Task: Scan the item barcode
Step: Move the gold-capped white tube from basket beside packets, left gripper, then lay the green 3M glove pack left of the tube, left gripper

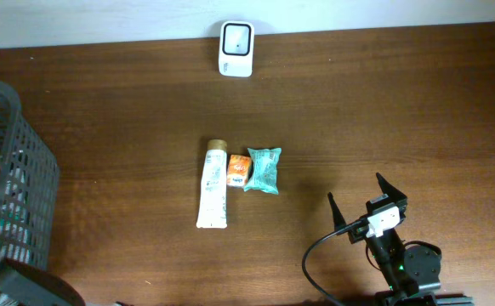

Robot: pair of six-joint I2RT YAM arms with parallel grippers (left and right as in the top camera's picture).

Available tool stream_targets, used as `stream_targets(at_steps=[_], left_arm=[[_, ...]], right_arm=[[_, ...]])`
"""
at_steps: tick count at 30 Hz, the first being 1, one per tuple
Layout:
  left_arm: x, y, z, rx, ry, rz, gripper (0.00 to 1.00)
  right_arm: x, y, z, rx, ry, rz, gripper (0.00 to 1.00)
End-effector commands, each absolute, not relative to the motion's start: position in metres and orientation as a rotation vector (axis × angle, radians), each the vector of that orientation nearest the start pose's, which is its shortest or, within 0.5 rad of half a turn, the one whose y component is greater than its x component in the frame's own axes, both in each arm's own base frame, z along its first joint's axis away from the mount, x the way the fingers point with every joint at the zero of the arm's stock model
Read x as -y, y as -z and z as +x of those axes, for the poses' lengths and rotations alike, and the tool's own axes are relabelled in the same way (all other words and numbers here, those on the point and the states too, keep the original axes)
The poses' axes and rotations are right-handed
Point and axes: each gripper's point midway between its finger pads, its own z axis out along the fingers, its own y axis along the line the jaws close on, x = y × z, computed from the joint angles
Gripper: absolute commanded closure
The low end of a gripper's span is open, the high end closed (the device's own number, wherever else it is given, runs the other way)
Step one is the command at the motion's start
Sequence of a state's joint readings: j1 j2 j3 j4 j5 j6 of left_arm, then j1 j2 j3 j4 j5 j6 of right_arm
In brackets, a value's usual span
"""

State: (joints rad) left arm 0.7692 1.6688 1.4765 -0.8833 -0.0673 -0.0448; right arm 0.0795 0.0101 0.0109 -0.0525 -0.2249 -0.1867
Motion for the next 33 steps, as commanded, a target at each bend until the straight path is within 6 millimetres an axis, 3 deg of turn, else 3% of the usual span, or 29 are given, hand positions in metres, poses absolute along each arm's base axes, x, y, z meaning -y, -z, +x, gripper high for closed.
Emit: stream_targets(at_steps=[1, 4, 8, 13, 15, 16, 17, 21, 23, 25, 27, 29, 30, 33], left_arm=[[-0.296, -0.151, 0.291, -2.582, -0.317, -0.919, 0.06], [-0.301, -0.137, 0.288, -2.648, -0.321, -0.857, 0.06], [-0.313, -0.108, 0.278, -2.693, -0.296, -0.923, 0.09], [-0.315, -0.096, 0.284, -2.717, -0.23, -0.809, 0.14], [-0.315, -0.075, 0.285, -2.755, -0.198, -0.818, 0.13], [-0.314, -0.055, 0.285, -2.803, -0.168, -0.797, 0.12], [-0.312, -0.043, 0.283, -2.842, -0.146, -0.773, 0.15], [-0.314, -0.012, 0.274, -2.928, -0.155, -0.769, 0.3], [-0.314, -0.002, 0.274, -2.942, -0.141, -0.772, 0.3], [-0.311, 0.011, 0.271, -2.969, -0.113, -0.779, 0.42], [-0.31, 0.018, 0.271, -2.981, -0.101, -0.783, 0.44], [-0.31, 0.019, 0.27, -2.982, -0.101, -0.783, 0.94], [-0.309, 0.019, 0.27, -2.985, -0.097, -0.784, 1.0], [-0.307, 0.005, 0.269, -2.985, -0.092, -0.794, 1.0]], right_arm=[[-0.059, -0.162, 0.238, -1.579, -0.107, -0.386, 0.02], [-0.059, -0.162, 0.238, -1.579, -0.107, -0.386, 0.02], [-0.059, -0.162, 0.238, -1.579, -0.106, -0.386, 0.02], [-0.059, -0.162, 0.238, -1.579, -0.107, -0.386, 0.02], [-0.059, -0.162, 0.238, -1.579, -0.107, -0.386, 0.02], [-0.059, -0.162, 0.238, -1.579, -0.107, -0.386, 0.02], [-0.059, -0.162, 0.238, -1.579, -0.106, -0.386, 0.01], [-0.059, -0.162, 0.238, -1.579, -0.107, -0.386, 0.02], [-0.059, -0.162, 0.238, -1.579, -0.107, -0.386, 0.02], [-0.059, -0.162, 0.238, -1.579, -0.107, -0.386, 0.02], [-0.059, -0.162, 0.238, -1.579, -0.107, -0.386, 0.02], [-0.059, -0.162, 0.238, -1.579, -0.107, -0.386, 0.02], [-0.059, -0.162, 0.238, -1.579, -0.107, -0.386, 0.02], [-0.059, -0.162, 0.238, -1.579, -0.107, -0.386, 0.02]])
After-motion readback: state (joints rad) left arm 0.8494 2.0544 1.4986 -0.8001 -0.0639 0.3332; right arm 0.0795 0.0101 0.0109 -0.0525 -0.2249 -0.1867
